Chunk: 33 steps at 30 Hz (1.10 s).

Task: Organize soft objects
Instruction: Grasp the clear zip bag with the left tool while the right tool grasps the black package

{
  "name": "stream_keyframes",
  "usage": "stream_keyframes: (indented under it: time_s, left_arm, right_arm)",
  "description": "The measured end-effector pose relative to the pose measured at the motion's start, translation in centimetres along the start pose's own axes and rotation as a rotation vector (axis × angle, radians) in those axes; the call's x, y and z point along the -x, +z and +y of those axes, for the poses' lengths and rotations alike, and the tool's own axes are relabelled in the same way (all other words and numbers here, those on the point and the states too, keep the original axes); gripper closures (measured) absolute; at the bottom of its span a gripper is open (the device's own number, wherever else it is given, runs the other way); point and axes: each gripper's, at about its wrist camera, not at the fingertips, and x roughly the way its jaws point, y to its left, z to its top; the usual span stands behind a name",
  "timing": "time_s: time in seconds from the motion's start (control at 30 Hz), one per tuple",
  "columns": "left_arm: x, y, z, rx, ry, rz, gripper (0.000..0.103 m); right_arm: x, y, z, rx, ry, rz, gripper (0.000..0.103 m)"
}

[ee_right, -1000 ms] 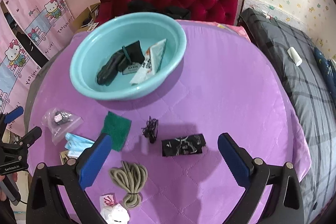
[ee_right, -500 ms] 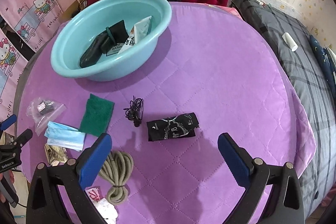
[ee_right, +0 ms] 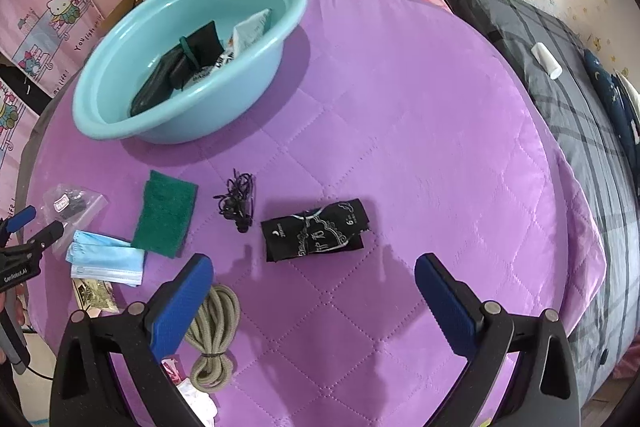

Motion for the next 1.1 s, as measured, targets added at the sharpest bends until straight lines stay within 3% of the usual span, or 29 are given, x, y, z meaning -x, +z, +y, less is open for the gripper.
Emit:
stream_keyframes:
  time_s: [0.27, 0.37, 0.6, 0.8, 1.1]
  left_arm:
    - [-2.2, 1.2, 0.7, 0.004, -0.011, 0.042, 0.001]
    - [-2.7, 1.4, 1.2, 0.014, -0.036, 0.060, 0.030]
    - [-2.7, 1.1, 1.3, 0.004, -0.087, 0.056, 0.048]
    - [-1.2, 1.2, 1.3, -0.008, -0.100, 0.042, 0.050]
    - [1.8, 1.0, 1.4, 0.010, -0.104, 0.010, 0.050]
  right_arm:
    - [-1.1, 0.3, 0.1, -0.013, -0.016, 0.040, 0.000]
    - [-1.3, 0.4, -0.1, -0.015, -0.021, 0.053, 0.000]
    - [-2.1, 1.0, -0.4, -0.007, -0.015, 0.077, 0.000]
    - [-3.0, 2.0, -0.2, 0.058, -0.012, 0.098, 0.000]
    - [-4.7, 3.9, 0.7, 0.315, 0.040, 0.159, 0.000]
